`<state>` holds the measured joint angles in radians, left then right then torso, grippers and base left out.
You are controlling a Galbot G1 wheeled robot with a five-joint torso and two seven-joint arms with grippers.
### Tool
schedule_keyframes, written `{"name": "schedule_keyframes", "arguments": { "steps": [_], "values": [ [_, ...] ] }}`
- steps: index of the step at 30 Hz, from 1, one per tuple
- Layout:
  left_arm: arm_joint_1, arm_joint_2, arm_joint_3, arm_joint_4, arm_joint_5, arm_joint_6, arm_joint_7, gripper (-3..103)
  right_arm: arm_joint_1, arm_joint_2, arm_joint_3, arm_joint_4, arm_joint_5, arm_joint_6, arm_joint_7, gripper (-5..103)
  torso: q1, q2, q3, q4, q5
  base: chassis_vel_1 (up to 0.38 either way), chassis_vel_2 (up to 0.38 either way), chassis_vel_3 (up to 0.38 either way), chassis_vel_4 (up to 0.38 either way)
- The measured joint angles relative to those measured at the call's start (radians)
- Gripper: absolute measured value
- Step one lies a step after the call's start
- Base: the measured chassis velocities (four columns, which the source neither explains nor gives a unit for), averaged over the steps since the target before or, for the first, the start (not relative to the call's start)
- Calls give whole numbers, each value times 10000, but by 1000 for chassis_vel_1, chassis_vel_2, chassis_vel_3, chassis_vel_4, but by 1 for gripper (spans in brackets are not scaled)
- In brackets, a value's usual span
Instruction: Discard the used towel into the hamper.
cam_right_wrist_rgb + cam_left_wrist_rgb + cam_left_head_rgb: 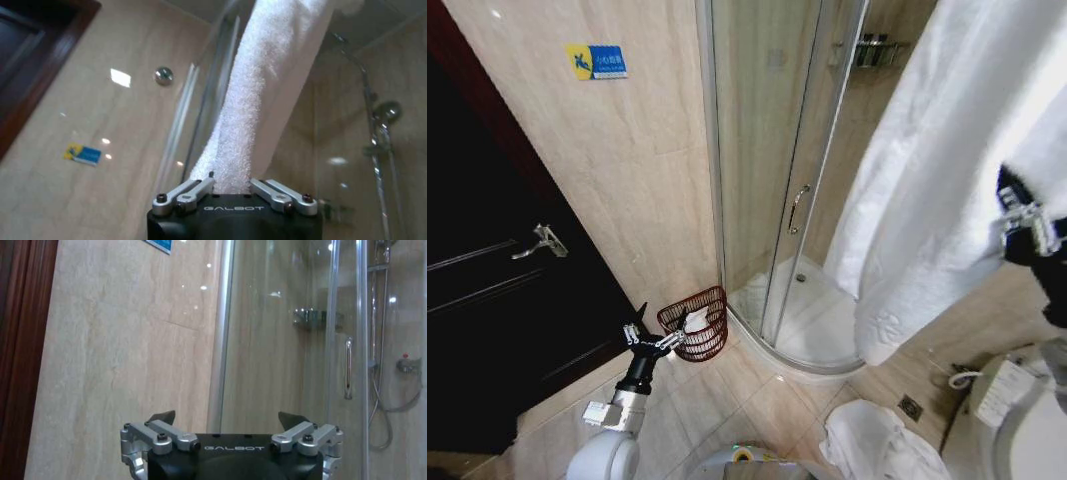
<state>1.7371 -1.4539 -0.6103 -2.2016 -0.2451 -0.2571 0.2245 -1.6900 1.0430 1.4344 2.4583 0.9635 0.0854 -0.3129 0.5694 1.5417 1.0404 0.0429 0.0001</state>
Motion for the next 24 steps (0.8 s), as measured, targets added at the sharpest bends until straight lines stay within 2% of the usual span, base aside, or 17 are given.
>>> {"name": "schedule_keyframes", "arguments": {
  "steps": [12, 24],
  "values": [
    [0, 0, 0, 0, 0, 0, 0, 100, -357, 767, -612, -982, -1056, 663, -381, 5, 0, 0, 0, 0, -2, 0, 0, 0, 0],
    [0, 0, 0, 0, 0, 0, 0, 100, -375, 1116, -1423, -2042, -1728, 1205, -623, 5, 1, 0, 0, 0, -2, 0, 0, 0, 0]
  ]
}}
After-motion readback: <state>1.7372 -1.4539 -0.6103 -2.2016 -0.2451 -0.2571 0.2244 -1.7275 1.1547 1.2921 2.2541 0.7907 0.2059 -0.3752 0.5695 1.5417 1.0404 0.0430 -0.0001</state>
